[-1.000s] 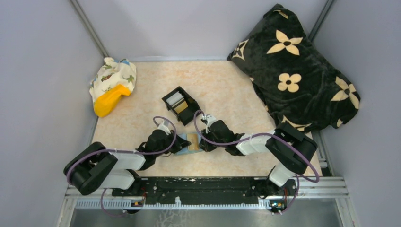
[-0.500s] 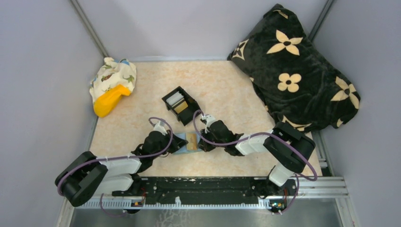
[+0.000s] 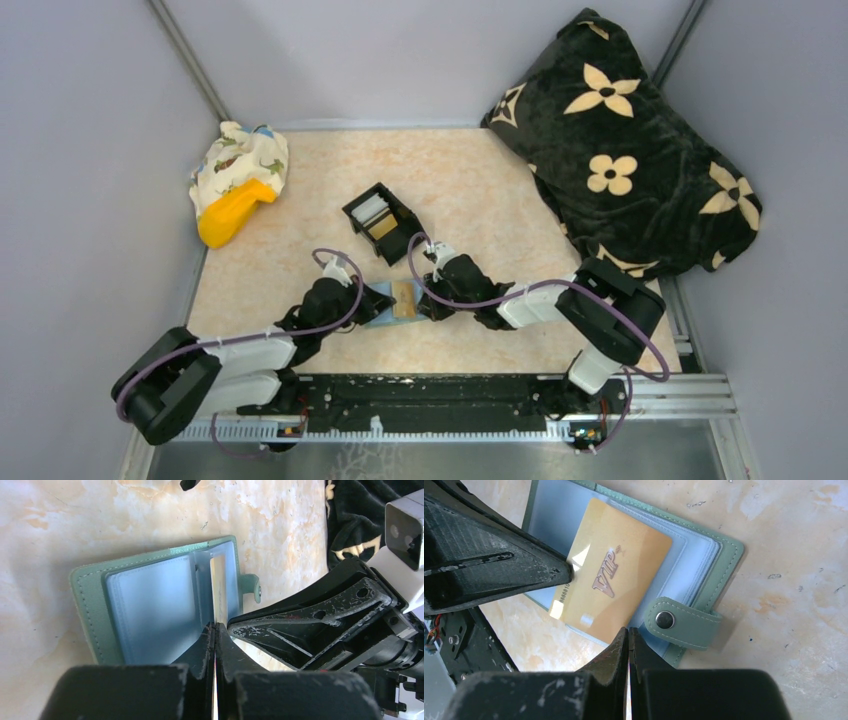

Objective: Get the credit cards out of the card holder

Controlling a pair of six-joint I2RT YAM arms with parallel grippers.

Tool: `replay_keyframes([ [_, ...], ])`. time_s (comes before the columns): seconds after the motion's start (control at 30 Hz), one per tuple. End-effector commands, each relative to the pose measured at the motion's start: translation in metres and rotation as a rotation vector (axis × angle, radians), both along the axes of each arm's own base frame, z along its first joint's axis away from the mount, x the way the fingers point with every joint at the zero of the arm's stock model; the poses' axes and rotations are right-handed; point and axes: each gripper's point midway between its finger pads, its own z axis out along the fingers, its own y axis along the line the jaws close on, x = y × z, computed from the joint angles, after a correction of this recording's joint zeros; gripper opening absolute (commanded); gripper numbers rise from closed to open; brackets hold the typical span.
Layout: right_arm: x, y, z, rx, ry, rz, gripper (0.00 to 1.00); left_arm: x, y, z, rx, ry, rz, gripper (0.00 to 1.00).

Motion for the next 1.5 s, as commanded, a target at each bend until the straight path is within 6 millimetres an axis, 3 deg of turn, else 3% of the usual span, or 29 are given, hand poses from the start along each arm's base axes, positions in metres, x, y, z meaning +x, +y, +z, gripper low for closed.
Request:
replay_keyframes([
  [0.0, -0.002, 0.001, -0.009, -0.03, 0.012, 0.004, 0.0, 0.003, 0.014, -0.001, 0.041, -0.025, 0.037, 0.0],
  [0.27, 0.003, -0.001, -0.004, -0.054, -0.011, -0.003, 0.0, -0.003, 0.038, -0.006, 0.134, -0.022, 0.08, 0.0],
  [0.57, 0.007, -0.001, 0.005, -0.053, -0.036, -0.008, 0.0, 0.003, 0.053, 0.04, 0.157, -0.157, 0.115, 0.0],
  [0.83, 0.014, -0.003, 0.017, -0.044, -0.065, -0.017, 0.0, 0.016, 0.051, 0.073, 0.3, -0.257, 0.039, 0.0],
  [1.0, 0.022, -0.007, 0.032, -0.021, -0.093, -0.022, 0.0, 0.038, 0.041, 0.113, 0.473, -0.36, -0.074, 0.0],
  [1.13, 0.03, -0.015, 0.046, 0.002, -0.12, -0.018, 0.0, 0.065, 0.028, 0.165, 0.584, -0.524, -0.153, 0.0],
  [1.3, 0.035, -0.022, 0.052, 0.042, -0.127, 0.0, 0.0, 0.109, 0.024, 0.194, 0.748, -0.575, -0.224, 0.0],
  [1.47, 0.034, -0.021, 0.05, 0.053, -0.115, 0.033, 0.0, 0.14, 0.027, 0.217, 0.732, -0.604, -0.317, 0.0],
])
